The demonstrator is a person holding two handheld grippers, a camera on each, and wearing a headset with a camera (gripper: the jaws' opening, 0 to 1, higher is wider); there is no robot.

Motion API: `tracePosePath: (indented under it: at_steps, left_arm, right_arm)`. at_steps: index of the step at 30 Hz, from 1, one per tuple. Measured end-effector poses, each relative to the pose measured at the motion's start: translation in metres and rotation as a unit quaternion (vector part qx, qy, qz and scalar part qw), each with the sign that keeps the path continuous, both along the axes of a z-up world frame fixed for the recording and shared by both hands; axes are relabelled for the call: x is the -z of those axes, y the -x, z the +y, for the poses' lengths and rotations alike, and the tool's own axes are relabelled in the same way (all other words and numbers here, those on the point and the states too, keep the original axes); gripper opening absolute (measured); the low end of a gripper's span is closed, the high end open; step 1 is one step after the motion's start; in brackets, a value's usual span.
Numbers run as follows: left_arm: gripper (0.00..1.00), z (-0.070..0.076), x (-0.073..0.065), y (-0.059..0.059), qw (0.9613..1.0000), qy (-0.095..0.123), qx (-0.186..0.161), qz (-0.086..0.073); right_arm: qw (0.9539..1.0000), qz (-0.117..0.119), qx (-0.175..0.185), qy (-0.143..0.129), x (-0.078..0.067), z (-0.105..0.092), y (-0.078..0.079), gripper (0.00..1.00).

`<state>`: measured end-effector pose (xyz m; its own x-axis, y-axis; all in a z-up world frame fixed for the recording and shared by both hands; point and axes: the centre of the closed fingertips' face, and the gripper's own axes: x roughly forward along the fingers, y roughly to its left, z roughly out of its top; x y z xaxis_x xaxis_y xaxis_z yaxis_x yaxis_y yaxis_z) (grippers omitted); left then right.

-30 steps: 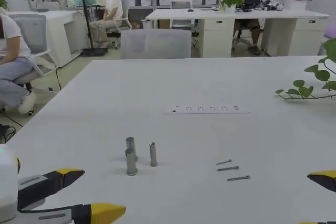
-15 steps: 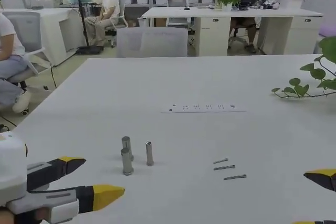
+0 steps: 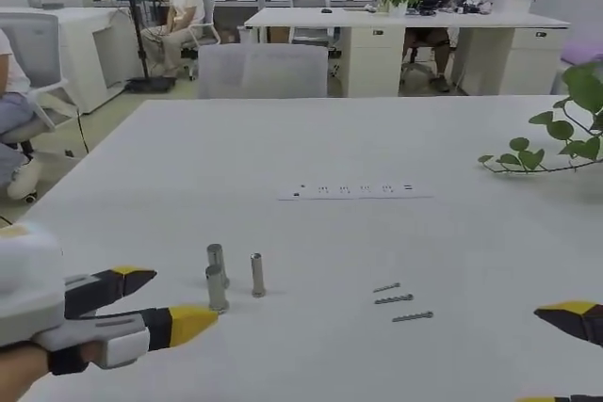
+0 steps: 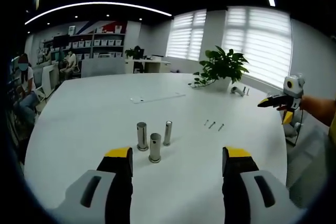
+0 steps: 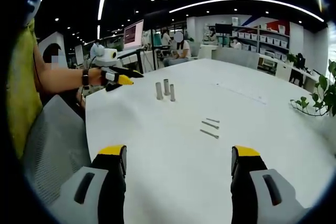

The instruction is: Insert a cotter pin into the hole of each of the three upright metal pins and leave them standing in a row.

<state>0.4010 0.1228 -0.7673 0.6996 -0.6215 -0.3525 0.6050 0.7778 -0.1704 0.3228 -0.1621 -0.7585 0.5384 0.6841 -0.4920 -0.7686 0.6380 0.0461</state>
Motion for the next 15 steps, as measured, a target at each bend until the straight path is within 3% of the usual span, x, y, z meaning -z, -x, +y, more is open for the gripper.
tracePosePath:
  at_steps: [15]
  left_arm:
    - [0.60,-0.005,0.014,-0.034,0.9999,0.001,-0.012,0.004]
  right_arm:
    - [1.0000,0.004,0.001,0.002,0.002,0.001,-0.005,0.83]
